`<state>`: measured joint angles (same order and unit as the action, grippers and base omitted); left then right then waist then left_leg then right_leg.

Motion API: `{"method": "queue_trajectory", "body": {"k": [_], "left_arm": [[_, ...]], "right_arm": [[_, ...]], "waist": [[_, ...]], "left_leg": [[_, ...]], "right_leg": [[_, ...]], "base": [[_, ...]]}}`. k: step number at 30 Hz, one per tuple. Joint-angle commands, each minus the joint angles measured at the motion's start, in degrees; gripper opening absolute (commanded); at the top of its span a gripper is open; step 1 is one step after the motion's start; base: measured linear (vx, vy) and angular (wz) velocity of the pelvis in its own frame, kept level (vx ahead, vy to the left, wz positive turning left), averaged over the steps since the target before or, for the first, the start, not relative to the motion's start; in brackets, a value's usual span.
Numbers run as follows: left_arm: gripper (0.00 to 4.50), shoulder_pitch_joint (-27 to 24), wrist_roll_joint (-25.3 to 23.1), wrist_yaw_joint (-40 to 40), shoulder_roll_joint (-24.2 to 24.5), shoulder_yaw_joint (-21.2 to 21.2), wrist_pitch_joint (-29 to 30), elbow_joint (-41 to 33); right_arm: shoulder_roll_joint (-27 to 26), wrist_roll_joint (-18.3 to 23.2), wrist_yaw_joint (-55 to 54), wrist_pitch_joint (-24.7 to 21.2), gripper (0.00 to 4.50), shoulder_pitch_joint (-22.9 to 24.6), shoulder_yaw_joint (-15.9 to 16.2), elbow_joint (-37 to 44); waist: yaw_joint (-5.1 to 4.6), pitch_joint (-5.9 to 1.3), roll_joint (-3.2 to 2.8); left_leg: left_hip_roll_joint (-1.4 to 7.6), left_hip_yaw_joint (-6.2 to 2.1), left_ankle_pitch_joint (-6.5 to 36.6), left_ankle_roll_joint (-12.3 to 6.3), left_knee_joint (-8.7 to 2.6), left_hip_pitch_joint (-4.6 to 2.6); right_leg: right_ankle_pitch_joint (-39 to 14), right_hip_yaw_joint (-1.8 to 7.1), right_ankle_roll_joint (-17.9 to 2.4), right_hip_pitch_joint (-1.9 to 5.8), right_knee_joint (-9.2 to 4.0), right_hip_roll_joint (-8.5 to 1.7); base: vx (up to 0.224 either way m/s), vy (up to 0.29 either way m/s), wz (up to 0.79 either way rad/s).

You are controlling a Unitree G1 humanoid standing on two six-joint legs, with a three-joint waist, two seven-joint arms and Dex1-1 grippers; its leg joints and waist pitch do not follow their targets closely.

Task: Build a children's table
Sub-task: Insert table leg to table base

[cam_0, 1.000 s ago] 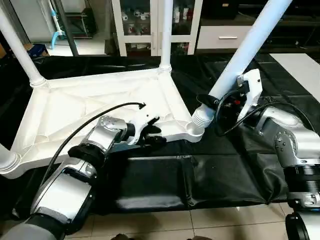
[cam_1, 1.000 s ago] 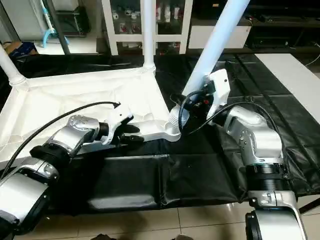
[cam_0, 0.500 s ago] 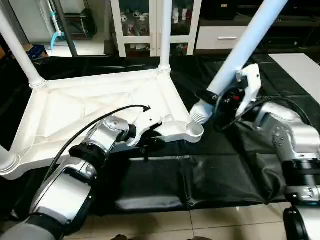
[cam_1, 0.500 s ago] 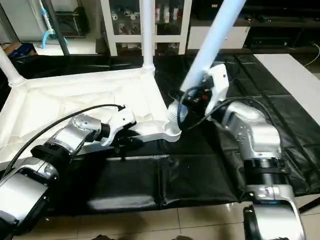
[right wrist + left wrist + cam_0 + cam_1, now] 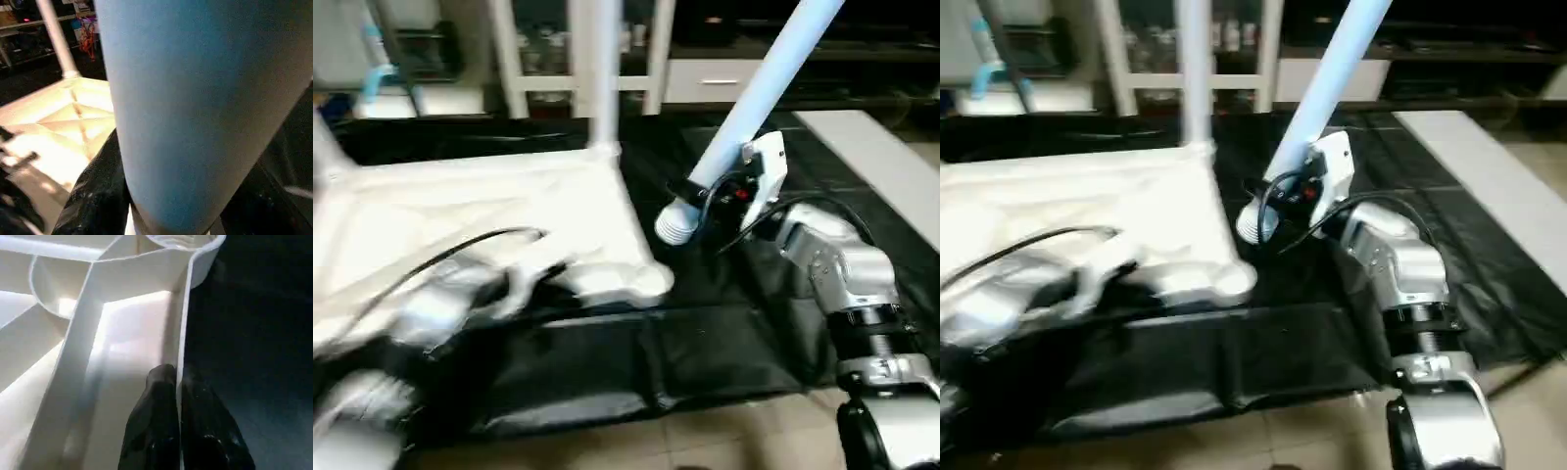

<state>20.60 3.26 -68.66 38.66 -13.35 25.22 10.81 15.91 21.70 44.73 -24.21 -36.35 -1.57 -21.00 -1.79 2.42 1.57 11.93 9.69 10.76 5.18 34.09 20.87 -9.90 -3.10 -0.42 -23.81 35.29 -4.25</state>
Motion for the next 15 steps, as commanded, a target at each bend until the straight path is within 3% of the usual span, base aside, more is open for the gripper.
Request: {"method": "queue_trajectory", "body": {"k": [1,4,5,6,8,12,14,15], "left_arm": [[0.00,-4.5,-2.6,0.5,2.0,-1.9,8.3,-4.4],[0.00,-4.1,-4.5,2.1,1.8,-2.8,11.6,-7.7],[0.00,-3.5,-5.2,3.2,1.6,-3.4,13.4,-9.5],[0.00,-3.5,-5.2,3.2,1.6,-3.4,13.5,-9.6],[0.00,-3.1,-5.3,4.7,1.2,-4.8,16.4,-12.5],[0.00,-3.2,-4.8,6.2,-0.5,-6.1,15.2,-13.8],[0.00,-2.7,-3.3,6.9,-3.0,-5.8,13.9,-14.2],[0.00,-2.7,-3.3,6.9,-3.0,-5.8,13.9,-14.2]], "right_arm": [[-0.2,-0.6,1.6,1.4,1.84,0.9,1.9,1.8],[-0.4,-0.8,2.6,2.8,1.84,1.5,2.4,1.8],[-0.8,-0.8,2.3,3.7,1.84,1.7,2.1,2.0],[-0.8,-0.7,2.3,3.7,1.84,1.7,2.0,2.0],[-1.9,0.0,1.2,4.8,1.84,1.9,0.8,2.3],[-3.8,0.8,-0.3,7.0,1.84,3.5,-0.5,3.7],[-4.7,3.0,1.9,5.7,1.84,5.3,0.1,6.3],[-4.7,3.0,1.9,5.7,1.84,5.3,0.1,6.3]], "waist": [[0.90,-3.26,-0.33],[1.66,-3.19,-0.94],[2.00,-3.15,-2.00],[1.93,-3.07,-1.56],[2.24,-2.93,-2.15],[2.49,-3.03,-2.22],[2.49,-3.05,-0.71],[2.84,-3.08,-1.46]], "left_leg": [[0.99,-0.10,12.0,-0.82,-4.31,0.12],[0.87,0.23,11.0,-1.69,-4.19,-0.28],[0.98,0.12,11.8,-1.11,-4.31,-0.48],[0.91,0.33,12.3,-1.02,-4.27,-0.52],[0.82,0.18,14.4,0.08,-4.50,-0.61],[0.58,0.13,15.9,0.55,-4.43,-0.83],[0.61,0.30,14.6,-0.27,-4.39,-0.58],[0.64,0.19,13.5,-0.62,-4.37,-0.53]], "right_leg": [[-13.6,2.02,-11.7,3.13,-3.85,-2.83],[-11.2,2.07,-13.4,2.85,-3.93,-2.61],[-11.4,2.16,-13.7,2.87,-3.80,-2.78],[-11.5,2.13,-13.6,2.70,-4.13,-2.56],[-11.6,2.08,-13.6,2.90,-4.13,-2.41],[-13.8,2.16,-12.6,2.93,-4.42,-2.39],[-13.7,2.22,-12.3,3.03,-4.47,-2.36],[-13.3,2.30,-12.2,3.07,-4.28,-2.52]], "base": [[0.000,0.000,0.00],[0.000,0.000,0.00],[0.000,0.000,0.00],[0.000,0.000,0.00],[0.000,0.000,0.00],[0.000,0.000,0.00],[0.000,0.000,0.00],[0.000,0.000,0.00]]}}
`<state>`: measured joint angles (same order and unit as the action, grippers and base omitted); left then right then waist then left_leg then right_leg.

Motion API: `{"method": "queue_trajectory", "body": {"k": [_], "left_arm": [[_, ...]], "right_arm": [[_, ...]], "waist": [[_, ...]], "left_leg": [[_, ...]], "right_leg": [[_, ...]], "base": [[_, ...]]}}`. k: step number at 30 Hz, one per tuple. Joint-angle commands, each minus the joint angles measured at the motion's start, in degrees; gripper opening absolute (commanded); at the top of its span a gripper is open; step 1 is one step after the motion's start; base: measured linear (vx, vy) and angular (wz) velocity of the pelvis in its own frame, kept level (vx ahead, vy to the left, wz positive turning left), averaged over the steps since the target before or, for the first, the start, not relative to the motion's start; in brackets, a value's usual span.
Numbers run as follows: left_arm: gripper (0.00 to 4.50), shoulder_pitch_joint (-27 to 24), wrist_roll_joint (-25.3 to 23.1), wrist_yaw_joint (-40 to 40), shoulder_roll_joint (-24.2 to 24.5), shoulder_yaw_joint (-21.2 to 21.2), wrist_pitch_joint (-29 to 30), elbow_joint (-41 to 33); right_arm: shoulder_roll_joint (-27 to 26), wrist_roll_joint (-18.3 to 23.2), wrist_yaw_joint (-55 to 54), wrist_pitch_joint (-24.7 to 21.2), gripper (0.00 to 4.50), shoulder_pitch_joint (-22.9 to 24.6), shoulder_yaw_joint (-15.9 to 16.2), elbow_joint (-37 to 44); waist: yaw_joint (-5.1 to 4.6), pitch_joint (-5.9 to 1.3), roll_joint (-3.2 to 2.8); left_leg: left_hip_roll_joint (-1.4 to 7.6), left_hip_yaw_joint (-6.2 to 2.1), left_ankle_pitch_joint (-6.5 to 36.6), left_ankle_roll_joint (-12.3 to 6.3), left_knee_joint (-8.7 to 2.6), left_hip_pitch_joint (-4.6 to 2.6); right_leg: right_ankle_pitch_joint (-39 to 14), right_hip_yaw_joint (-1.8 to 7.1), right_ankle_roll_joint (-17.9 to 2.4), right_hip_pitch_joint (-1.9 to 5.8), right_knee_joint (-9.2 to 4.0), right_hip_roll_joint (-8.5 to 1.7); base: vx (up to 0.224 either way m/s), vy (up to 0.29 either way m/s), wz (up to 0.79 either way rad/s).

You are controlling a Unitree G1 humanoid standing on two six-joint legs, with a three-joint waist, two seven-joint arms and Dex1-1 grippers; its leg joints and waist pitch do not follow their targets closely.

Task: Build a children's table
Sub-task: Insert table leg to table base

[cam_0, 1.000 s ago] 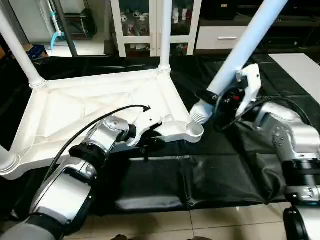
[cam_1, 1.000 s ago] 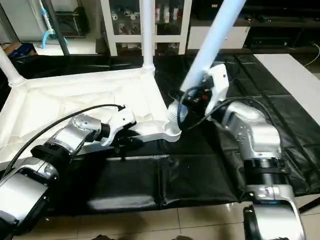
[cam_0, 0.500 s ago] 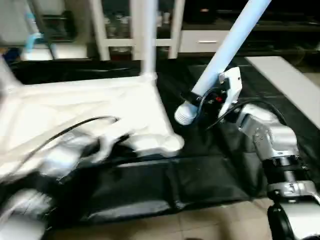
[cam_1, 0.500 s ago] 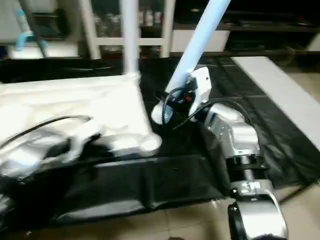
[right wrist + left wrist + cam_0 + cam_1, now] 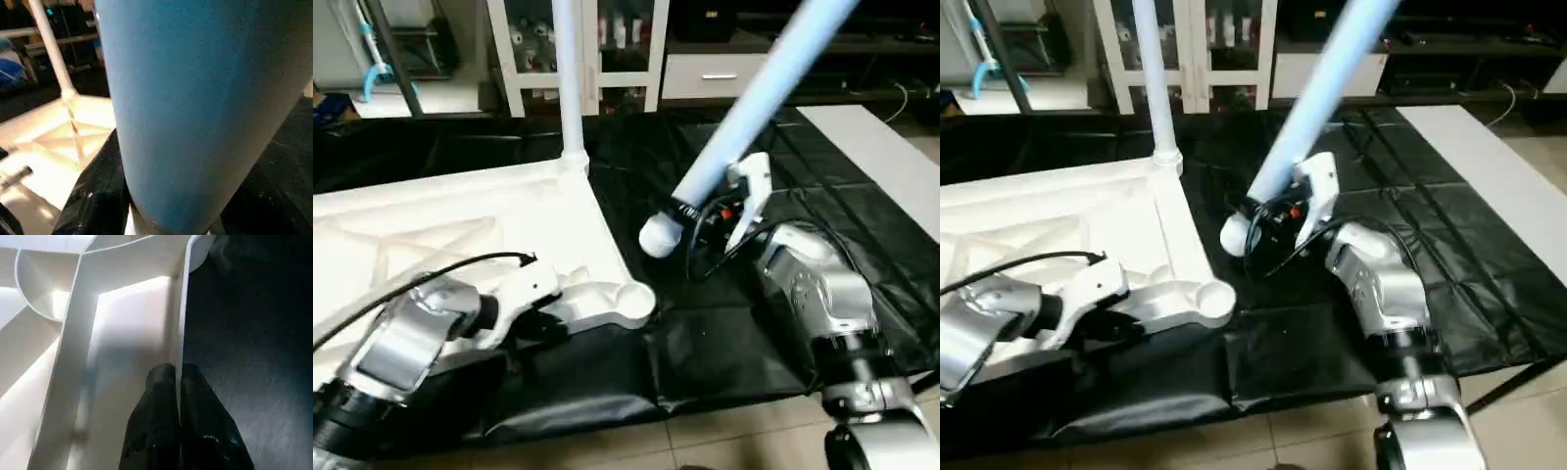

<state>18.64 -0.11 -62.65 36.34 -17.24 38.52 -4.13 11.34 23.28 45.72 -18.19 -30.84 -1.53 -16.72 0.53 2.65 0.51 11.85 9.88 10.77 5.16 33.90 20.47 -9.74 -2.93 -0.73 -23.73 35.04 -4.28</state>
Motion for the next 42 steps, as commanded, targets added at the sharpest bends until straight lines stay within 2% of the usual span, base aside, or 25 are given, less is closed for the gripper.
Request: {"method": "queue_trajectory", "body": {"k": [1,3,4,5,6,7,8,10,11,12,13,15,16,18,20,21,24,25,26,29,30,33,35,36,42], "left_arm": [[0.00,-0.3,0.5,0.5,-1.3,-2.1,0.1,0.8],[0.00,0.1,0.7,0.2,-1.7,-2.3,-0.3,1.0],[0.00,0.4,1.2,-0.3,-1.9,-2.4,-0.4,1.1],[0.00,0.4,1.2,-0.3,-1.9,-2.4,-0.4,1.1],[0.00,1.0,1.7,-0.9,-2.3,-2.5,0.6,0.9],[0.00,1.6,1.5,-1.1,-2.5,-2.7,0.5,1.5],[0.00,1.6,1.5,-1.1,-2.5,-2.7,0.4,1.5],[0.00,2.2,1.3,-1.0,-2.5,-3.0,0.3,2.1],[0.00,2.2,1.0,-0.9,-2.1,-3.2,-0.2,2.3],[0.00,2.0,1.2,-0.9,-2.0,-3.0,-0.2,2.2],[0.00,1.8,1.4,-0.7,-1.9,-2.9,-0.3,2.0],[0.00,1.7,1.5,-0.7,-1.9,-2.7,-0.3,2.0],[0.00,1.5,1.8,-0.7,-2.0,-2.6,-0.4,1.9],[0.00,1.5,1.9,-0.5,-2.3,-2.5,-0.8,2.1],[0.00,1.6,2.5,-0.6,-2.9,-2.5,-1.0,1.8],[0.00,1.6,2.6,-0.6,-3.0,-2.5,-0.9,1.6],[0.00,1.5,2.8,-1.0,-2.9,-2.6,-0.7,1.1],[0.00,1.5,3.2,-1.6,-2.7,-2.8,-0.8,0.7],[0.00,1.5,3.5,-2.1,-2.6,-2.9,-0.7,0.4],[0.00,2.4,3.5,-3.1,-2.6,-4.0,-1.2,0.6],[0.00,2.6,3.4,-3.2,-2.7,-4.3,-1.4,0.8],[0.00,3.0,3.4,-3.1,-3.0,-4.7,-1.4,1.1],[0.00,3.5,3.3,-3.1,-3.3,-5.1,-1.4,1.3],[0.00,3.5,3.3,-3.1,-3.3,-5.1,-1.4,1.3],[0.00,3.5,3.1,-2.7,-3.6,-5.4,-1.3,1.1]], "right_arm": [[0.3,1.6,3.5,-1.0,1.83,0.6,1.7,2.6],[0.6,1.6,5.3,-1.4,1.83,1.0,3.0,2.7],[1.2,1.7,7.1,-2.2,1.83,1.0,4.0,2.5],[1.2,1.7,7.1,-2.2,1.83,1.0,4.0,2.5],[2.0,3.1,10.0,-4.4,1.83,0.5,4.4,2.1],[3.3,3.9,12.3,-6.7,1.83,0.2,5.0,2.2],[3.4,3.9,12.4,-6.8,1.83,0.2,5.0,2.2],[4.7,4.2,14.3,-8.6,1.83,0.0,5.7,2.3],[5.4,2.7,14.3,-7.4,1.83,-0.1,6.2,1.0],[5.6,1.7,13.9,-6.4,1.83,-0.1,6.3,-0.3],[5.7,0.7,13.5,-5.5,1.83,-0.1,6.2,-1.3],[5.7,0.2,13.2,-5.0,1.83,0.0,6.1,-1.9],[5.9,-0.2,13.5,-4.8,1.83,0.3,6.4,-2.4],[6.2,-0.6,13.9,-4.7,1.83,0.5,6.7,-2.7],[7.3,-0.8,14.6,-5.1,1.83,1.0,7.0,-2.7],[7.7,-0.8,14.7,-5.1,1.83,0.9,6.9,-2.9],[8.4,-0.7,15.6,-5.9,1.83,0.9,6.8,-3.4],[9.0,-0.8,16.6,-6.7,1.83,0.7,7.3,-4.2],[9.7,-1.1,17.8,-7.2,1.83,0.5,8.1,-4.9],[11.1,-2.7,20.3,-7.4,1.83,-1.4,10.0,-9.0],[11.1,-3.0,20.7,-7.4,1.83,-2.0,9.9,-10.1],[10.6,-2.8,21.5,-7.8,1.83,-3.5,9.4,-12.6],[9.8,-3.0,22.5,-8.8,1.83,-5.5,9.7,-16.2],[9.7,-3.1,22.5,-8.8,1.83,-5.6,9.7,-16.4],[8.9,-4.5,23.8,-8.5,1.83,-8.3,11.3,-21.8]], "waist": [[0.38,-3.35,-0.08],[0.62,-3.24,-0.23],[0.50,-3.21,0.09],[0.57,-3.25,0.01],[0.68,-3.21,0.31],[0.64,-3.22,1.14],[1.05,-3.25,0.54],[1.40,-3.32,0.47],[1.27,-3.32,1.57],[1.29,-3.37,1.99],[1.43,-3.26,1.47],[1.35,-3.25,1.53],[1.13,-3.23,2.54],[1.28,-3.19,2.23],[1.30,-3.20,2.36],[1.35,-3.14,2.18],[1.37,-3.31,2.44],[1.42,-3.32,1.94],[1.32,-3.30,1.80],[1.31,-3.29,2.06],[1.29,-3.35,2.35],[1.45,-3.16,2.40],[1.25,-3.25,2.69],[1.36,-3.24,2.65],[1.30,-3.34,2.95]], "left_leg": [[0.77,0.05,13.3,-0.84,-4.16,-0.17],[0.74,0.02,13.7,-1.12,-4.20,-0.15],[0.73,0.08,13.8,-1.16,-4.19,-0.08],[0.66,0.03,13.8,-1.19,-4.15,-0.13],[0.72,0.06,13.8,-1.37,-4.12,-0.14],[0.80,0.16,13.4,-1.57,-4.12,-0.08],[0.84,0.03,12.5,-1.67,-4.11,-0.19],[0.89,0.14,11.5,-1.62,-4.03,-0.28],[0.89,0.28,11.2,-1.67,-4.04,-0.07],[0.90,0.26,10.8,-1.70,-4.02,-0.05],[0.87,0.22,10.9,-1.47,-4.06,-0.09],[0.92,0.25,11.9,-0.76,-4.05,-0.25],[0.93,0.30,12.3,-0.83,-4.07,-0.15],[1.01,0.18,12.2,-0.82,-4.11,-0.26],[1.01,0.26,11.9,-0.79,-4.05,-0.34],[1.01,0.26,12.0,-0.78,-4.07,-0.40],[0.96,0.30,10.7,-1.21,-3.94,-0.15],[0.93,0.24,10.6,-1.16,-3.94,-0.17],[0.91,0.27,11.1,-1.20,-3.88,-0.23],[0.95,0.28,11.7,-1.35,-3.87,-0.25],[0.98,0.33,11.8,-1.40,-3.81,-0.30],[1.06,0.36,13.1,-1.11,-3.80,-0.52],[1.03,0.15,12.8,-1.04,-3.87,-0.20],[1.05,0.22,13.0,-1.00,-3.84,-0.34],[1.10,0.19,12.1,-0.89,-3.81,-0.21]], "right_leg": [[-13.4,2.09,-11.9,2.91,-4.05,-2.41],[-14.3,2.03,-11.6,2.85,-4.14,-2.42],[-14.8,2.08,-11.4,2.83,-4.22,-2.45],[-15.2,2.05,-11.3,2.90,-4.17,-2.43],[-16.3,2.12,-11.0,2.89,-4.22,-2.51],[-16.6,2.12,-10.7,2.88,-4.36,-2.53],[-16.3,2.14,-10.6,2.84,-4.22,-2.62],[-14.7,2.15,-10.8,2.73,-4.13,-2.55],[-14.1,2.12,-10.8,2.78,-4.15,-2.53],[-14.2,2.11,-10.7,2.86,-3.95,-2.57],[-15.3,2.15,-10.6,2.70,-4.05,-2.73],[-16.2,2.14,-10.4,2.52,-4.21,-2.72],[-16.7,2.10,-10.1,2.60,-4.29,-2.61],[-17.2,2.16,-9.8,2.53,-4.20,-2.77],[-16.0,2.19,-9.9,2.47,-4.14,-2.60],[-15.7,2.20,-10.0,2.41,-4.12,-2.58],[-13.8,2.23,-10.5,2.72,-3.91,-2.58],[-13.5,2.23,-10.6,2.75,-3.82,-2.58],[-13.3,2.21,-10.9,2.70,-3.89,-2.48],[-13.7,2.13,-11.6,2.71,-3.94,-2.51],[-14.0,2.14,-11.6,2.70,-4.00,-2.51],[-16.2,2.20,-11.6,2.43,-4.25,-2.62],[-16.7,2.09,-11.5,2.72,-4.02,-2.64],[-16.9,2.10,-11.4,2.61,-4.15,-2.66],[-15.9,2.07,-11.4,2.71,-3.93,-2.73]], "base": [[0.000,0.000,0.00],[0.000,0.000,0.00],[0.000,0.000,0.00],[0.000,0.000,0.00],[0.000,0.000,0.00],[0.000,0.000,0.00],[0.000,0.000,0.00],[0.000,0.000,0.00],[0.000,0.000,0.00],[0.000,0.000,0.00],[0.000,0.000,0.00],[0.000,0.000,0.00],[0.000,0.000,0.00],[0.000,0.000,0.00],[0.000,0.000,0.00],[0.000,0.000,0.00],[0.000,0.000,0.00],[0.000,0.000,0.00],[0.000,0.000,0.00],[0.000,0.000,0.00],[0.000,0.000,0.00],[0.000,0.000,0.00],[0.000,0.000,0.00],[0.000,0.000,0.00],[0.000,0.000,0.00]]}}
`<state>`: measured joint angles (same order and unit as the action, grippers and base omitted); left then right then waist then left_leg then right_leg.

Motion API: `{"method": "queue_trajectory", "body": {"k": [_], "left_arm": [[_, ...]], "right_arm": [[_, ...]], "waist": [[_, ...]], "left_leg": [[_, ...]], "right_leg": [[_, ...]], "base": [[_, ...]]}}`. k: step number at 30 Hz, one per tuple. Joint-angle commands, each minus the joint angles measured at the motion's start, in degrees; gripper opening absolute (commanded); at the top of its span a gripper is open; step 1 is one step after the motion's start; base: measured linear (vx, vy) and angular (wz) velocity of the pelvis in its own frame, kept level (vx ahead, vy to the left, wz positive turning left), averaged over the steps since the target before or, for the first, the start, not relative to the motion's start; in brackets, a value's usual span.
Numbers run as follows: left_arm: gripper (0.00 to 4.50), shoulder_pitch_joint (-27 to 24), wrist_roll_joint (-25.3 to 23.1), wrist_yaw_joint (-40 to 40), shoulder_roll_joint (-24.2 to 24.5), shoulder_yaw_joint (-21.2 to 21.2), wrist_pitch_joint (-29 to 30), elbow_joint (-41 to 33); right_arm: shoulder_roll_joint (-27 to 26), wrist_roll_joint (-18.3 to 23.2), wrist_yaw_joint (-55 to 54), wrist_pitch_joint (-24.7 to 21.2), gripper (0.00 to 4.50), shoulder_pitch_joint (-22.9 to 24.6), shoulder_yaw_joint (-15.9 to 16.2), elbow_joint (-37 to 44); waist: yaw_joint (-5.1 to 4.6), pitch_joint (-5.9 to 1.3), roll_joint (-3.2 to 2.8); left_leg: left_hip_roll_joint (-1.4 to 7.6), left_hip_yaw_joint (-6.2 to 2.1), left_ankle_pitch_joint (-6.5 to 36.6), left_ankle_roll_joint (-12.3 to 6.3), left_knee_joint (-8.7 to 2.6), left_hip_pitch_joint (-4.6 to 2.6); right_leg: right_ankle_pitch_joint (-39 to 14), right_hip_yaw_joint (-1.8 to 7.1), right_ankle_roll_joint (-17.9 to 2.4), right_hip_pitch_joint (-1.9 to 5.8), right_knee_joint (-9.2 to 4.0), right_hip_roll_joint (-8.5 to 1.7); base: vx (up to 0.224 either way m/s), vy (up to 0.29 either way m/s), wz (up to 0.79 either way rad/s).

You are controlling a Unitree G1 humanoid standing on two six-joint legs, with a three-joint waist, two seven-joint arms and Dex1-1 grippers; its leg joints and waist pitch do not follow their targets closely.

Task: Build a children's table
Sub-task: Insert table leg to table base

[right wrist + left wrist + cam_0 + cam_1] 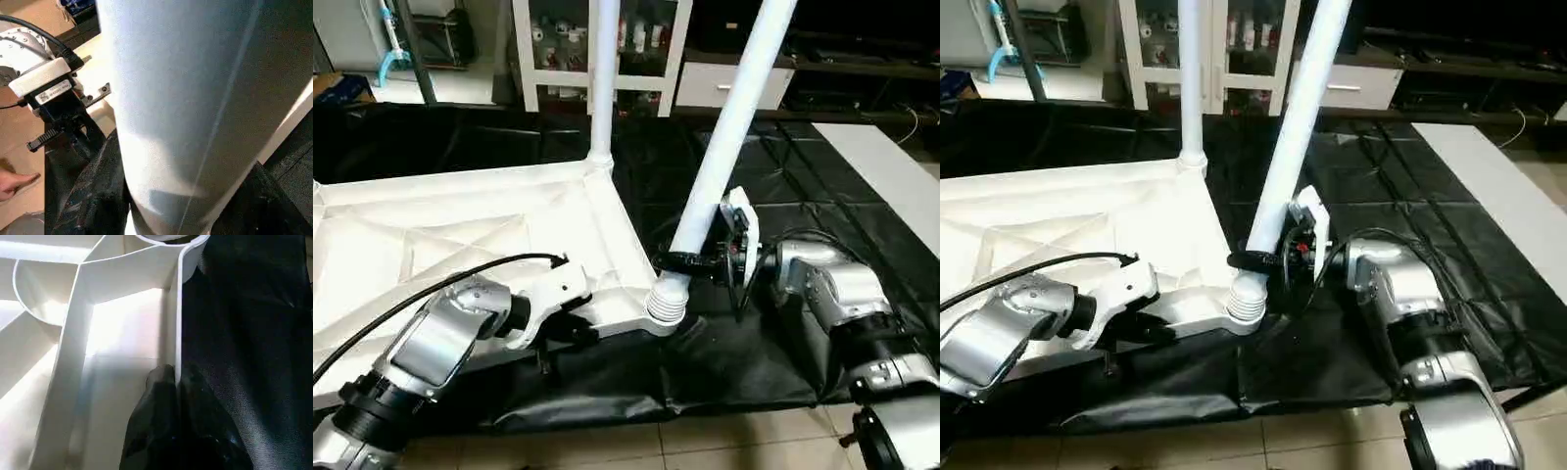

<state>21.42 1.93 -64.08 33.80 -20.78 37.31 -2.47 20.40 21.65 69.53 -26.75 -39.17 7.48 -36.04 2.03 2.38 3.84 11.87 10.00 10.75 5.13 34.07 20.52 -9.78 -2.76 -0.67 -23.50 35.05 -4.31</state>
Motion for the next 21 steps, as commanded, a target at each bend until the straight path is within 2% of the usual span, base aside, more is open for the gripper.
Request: {"method": "queue_trajectory", "body": {"k": [1,3,5,6,7,8,12,16,21], "left_arm": [[0.00,0.8,1.1,-1.2,-1.0,-1.9,-0.1,-0.6],[0.00,0.8,1.1,-1.0,-1.1,-1.9,-0.1,-0.6],[0.00,1.0,1.2,-0.8,-1.3,-1.9,-0.1,-0.4],[0.00,1.1,1.2,-0.5,-1.4,-1.9,-0.2,-0.3],[0.00,1.1,1.2,-0.5,-1.4,-1.9,-0.2,-0.3],[0.00,1.1,1.2,-0.4,-1.5,-1.9,-0.2,-0.4],[0.00,1.0,1.2,-0.3,-1.6,-2.1,-0.2,-0.4],[0.00,0.9,1.2,-0.3,-1.7,-2.4,-0.2,-0.5],[0.00,1.0,1.2,-0.1,-2.0,-2.8,-0.1,-0.6]], "right_arm": [[-0.1,-3.0,0.1,0.2,1.83,-0.1,2.4,-2.7],[-0.2,-3.6,0.5,1.2,1.83,-0.7,2.9,-4.1],[-0.3,-6.0,0.2,4.4,1.83,-1.0,4.5,-5.3],[-0.7,-8.2,-1.2,8.0,1.83,-0.9,5.4,-6.0],[-0.7,-8.2,-1.2,8.1,1.83,-0.9,5.3,-6.0],[-1.4,-8.8,-2.7,10.2,1.83,-0.7,5.1,-6.0],[-2.3,-8.8,-4.6,12.0,1.82,0.3,4.4,-5.0],[-2.6,-9.6,-4.8,13.7,1.82,2.1,5.4,-4.1],[-3.7,-9.3,-4.2,14.3,1.82,4.5,4.9,-3.0]], "waist": [[-0.23,-3.10,-0.31],[-0.30,-3.07,-0.16],[-0.31,-3.00,0.02],[-0.31,-3.01,-0.03],[-0.43,-2.84,-0.01],[-0.55,-2.78,-0.06],[-0.86,-2.61,0.11],[-1.31,-2.56,0.17],[-1.77,-2.68,0.16]], "left_leg": [[1.10,0.09,12.3,-0.77,-3.95,-0.29],[1.13,0.07,13.1,-0.58,-3.99,-0.30],[1.13,0.05,13.6,-0.41,-4.01,-0.26],[1.14,0.02,13.8,-0.37,-4.01,-0.28],[1.16,-0.02,15.2,-0.07,-4.08,-0.31],[1.16,-0.15,16.6,0.36,-4.14,-0.39],[1.13,-0.50,20.9,1.13,-4.31,-0.77],[1.07,-0.88,23.5,1.45,-4.39,-0.71],[1.13,-0.91,24.6,1.34,-4.41,-0.83]], "right_leg": [[-16.1,1.90,-11.5,2.42,-3.99,-2.73],[-17.1,1.86,-11.2,2.39,-4.10,-2.76],[-18.3,1.90,-10.6,2.32,-4.21,-2.78],[-18.8,1.90,-10.5,2.29,-4.22,-2.82],[-20.7,1.86,-10.0,2.08,-4.43,-2.84],[-22.5,1.87,-9.5,1.95,-4.56,-2.84],[-27.6,1.67,-7.7,1.62,-5.19,-2.78],[-30.5,1.48,-6.2,1.43,-5.58,-2.74],[-29.1,1.59,-6.8,1.14,-5.59,-2.66]], "base": [[0.000,0.000,0.00],[0.000,0.000,0.00],[0.000,0.000,0.00],[0.000,0.000,0.00],[0.000,0.000,0.00],[0.000,0.000,0.00],[0.000,0.000,0.00],[0.000,0.000,0.00],[0.000,0.000,0.00]]}}
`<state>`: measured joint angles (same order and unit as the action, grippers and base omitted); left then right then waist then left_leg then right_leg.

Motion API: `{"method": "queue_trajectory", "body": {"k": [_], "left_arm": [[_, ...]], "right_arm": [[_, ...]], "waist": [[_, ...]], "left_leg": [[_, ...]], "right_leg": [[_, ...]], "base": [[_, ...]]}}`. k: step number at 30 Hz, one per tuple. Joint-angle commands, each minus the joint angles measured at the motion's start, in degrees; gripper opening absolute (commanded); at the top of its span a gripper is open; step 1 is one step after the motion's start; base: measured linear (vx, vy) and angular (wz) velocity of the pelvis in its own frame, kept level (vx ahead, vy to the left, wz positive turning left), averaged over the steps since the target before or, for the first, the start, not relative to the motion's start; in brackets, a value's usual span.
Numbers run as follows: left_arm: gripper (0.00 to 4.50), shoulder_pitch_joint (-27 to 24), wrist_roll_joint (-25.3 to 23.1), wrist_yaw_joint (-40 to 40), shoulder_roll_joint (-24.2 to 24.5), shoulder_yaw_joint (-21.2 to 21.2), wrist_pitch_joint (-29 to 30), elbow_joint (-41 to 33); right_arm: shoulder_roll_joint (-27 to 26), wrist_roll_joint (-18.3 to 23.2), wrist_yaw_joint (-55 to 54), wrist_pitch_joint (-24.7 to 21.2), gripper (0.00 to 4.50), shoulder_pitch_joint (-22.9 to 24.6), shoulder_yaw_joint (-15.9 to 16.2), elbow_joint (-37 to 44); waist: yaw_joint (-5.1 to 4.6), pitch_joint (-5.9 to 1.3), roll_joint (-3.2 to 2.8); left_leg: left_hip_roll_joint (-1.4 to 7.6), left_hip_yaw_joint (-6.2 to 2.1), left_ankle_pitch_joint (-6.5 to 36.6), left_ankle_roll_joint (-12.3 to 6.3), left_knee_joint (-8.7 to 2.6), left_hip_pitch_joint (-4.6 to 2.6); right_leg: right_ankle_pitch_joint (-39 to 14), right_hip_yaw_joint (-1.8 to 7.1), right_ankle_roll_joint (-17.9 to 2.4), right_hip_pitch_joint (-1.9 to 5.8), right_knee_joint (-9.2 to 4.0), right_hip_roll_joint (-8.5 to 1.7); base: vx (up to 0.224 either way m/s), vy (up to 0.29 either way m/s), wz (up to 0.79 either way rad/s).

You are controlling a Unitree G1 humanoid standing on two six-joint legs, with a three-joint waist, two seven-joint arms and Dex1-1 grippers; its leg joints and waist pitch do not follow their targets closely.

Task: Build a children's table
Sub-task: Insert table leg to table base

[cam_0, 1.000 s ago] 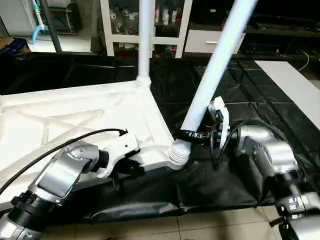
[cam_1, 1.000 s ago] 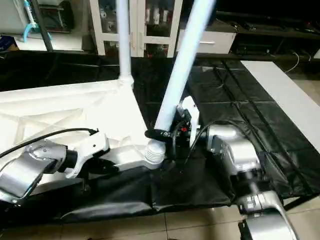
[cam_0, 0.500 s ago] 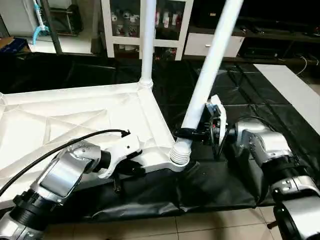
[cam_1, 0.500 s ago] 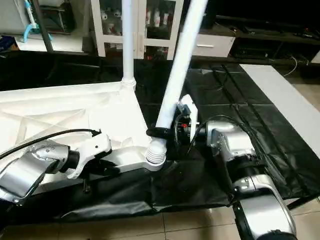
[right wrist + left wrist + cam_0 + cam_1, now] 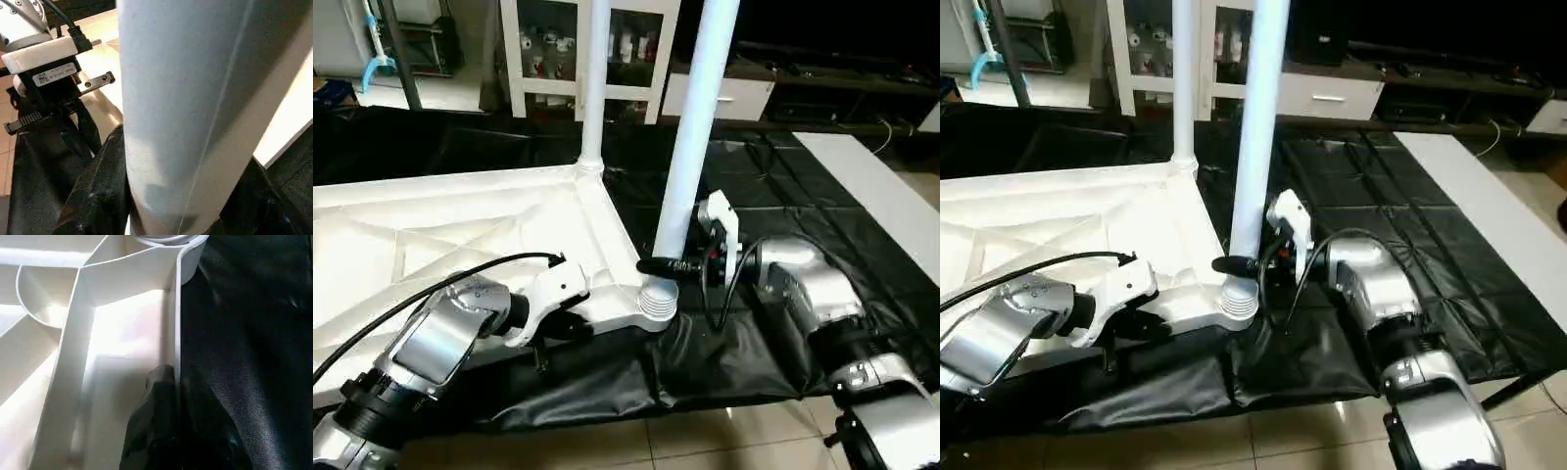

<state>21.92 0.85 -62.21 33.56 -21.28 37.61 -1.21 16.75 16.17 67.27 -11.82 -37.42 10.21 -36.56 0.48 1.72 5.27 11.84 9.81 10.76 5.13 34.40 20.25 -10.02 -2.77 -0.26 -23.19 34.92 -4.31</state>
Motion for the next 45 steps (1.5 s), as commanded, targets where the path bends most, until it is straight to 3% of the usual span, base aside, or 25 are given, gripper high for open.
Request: {"method": "queue_trajectory", "body": {"k": [1,13,22,28,35,39,45], "left_arm": [[0.00,0.5,2.3,-2.0,-1.7,-2.3,-0.4,-1.9],[0.00,0.5,2.3,-1.7,-2.0,-2.4,-0.4,-1.8],[0.00,0.8,2.3,-1.4,-2.2,-2.2,-0.2,-1.6],[0.00,1.1,2.2,-1.0,-2.6,-2.1,-0.4,-1.2],[0.00,1.3,2.2,-1.2,-2.6,-2.3,-0.5,-0.9],[0.00,1.4,2.4,-1.3,-2.4,-2.4,-0.4,-1.1],[0.00,1.4,2.5,-1.6,-2.2,-2.6,-0.3,-1.3]], "right_arm": [[-0.1,-3.7,-2.2,-0.4,1.82,3.1,2.1,-2.4],[-0.7,0.2,-7.9,-1.0,1.82,5.8,-5.0,-4.5],[0.1,2.6,-7.4,-1.3,1.82,11.8,-7.3,1.9],[-1.5,3.5,-9.4,2.9,1.82,17.9,-8.6,8.2],[-3.3,4.3,-10.8,4.0,1.82,21.6,-9.6,11.3],[-2.4,3.2,-10.7,3.0,1.82,22.8,-7.8,12.5],[0.7,-1.6,-8.0,0.5,1.82,23.0,-1.4,13.7]], "waist": [[-0.26,-1.99,-1.27],[-0.48,-1.97,-1.10],[0.06,-2.02,-1.18],[0.78,-2.10,-1.22],[0.54,-1.81,-1.31],[0.43,-1.84,-1.42],[0.52,-1.74,-1.31]], "left_leg": [[1.16,-0.75,25.0,1.36,-4.78,-0.54],[1.16,-0.94,27.2,1.65,-4.92,-0.70],[1.38,-0.67,26.0,1.39,-5.24,-0.76],[1.53,-0.44,23.5,1.37,-5.61,-0.57],[1.41,-0.85,27.1,1.77,-5.76,-0.60],[1.48,-0.93,27.1,1.81,-5.95,-0.55],[1.49,-0.77,26.1,1.54,-6.04,-0.42]], "right_leg": [[-28.7,1.62,-7.3,0.82,-5.51,-2.65],[-31.1,1.53,-6.3,0.51,-5.98,-2.75],[-27.1,1.84,-7.2,0.51,-5.75,-2.64],[-22.7,2.02,-7.9,0.89,-5.45,-2.62],[-29.7,1.93,-5.6,0.61,-6.30,-2.85],[-28.5,1.86,-5.8,0.71,-6.22,-2.77],[-27.3,1.99,-6.0,0.84,-6.18,-2.76]], "base": [[0.000,0.000,0.00],[0.000,0.000,0.00],[0.000,0.000,0.00],[0.000,0.000,0.00],[0.000,0.000,0.00],[0.000,0.000,0.00],[0.000,0.000,0.00]]}}
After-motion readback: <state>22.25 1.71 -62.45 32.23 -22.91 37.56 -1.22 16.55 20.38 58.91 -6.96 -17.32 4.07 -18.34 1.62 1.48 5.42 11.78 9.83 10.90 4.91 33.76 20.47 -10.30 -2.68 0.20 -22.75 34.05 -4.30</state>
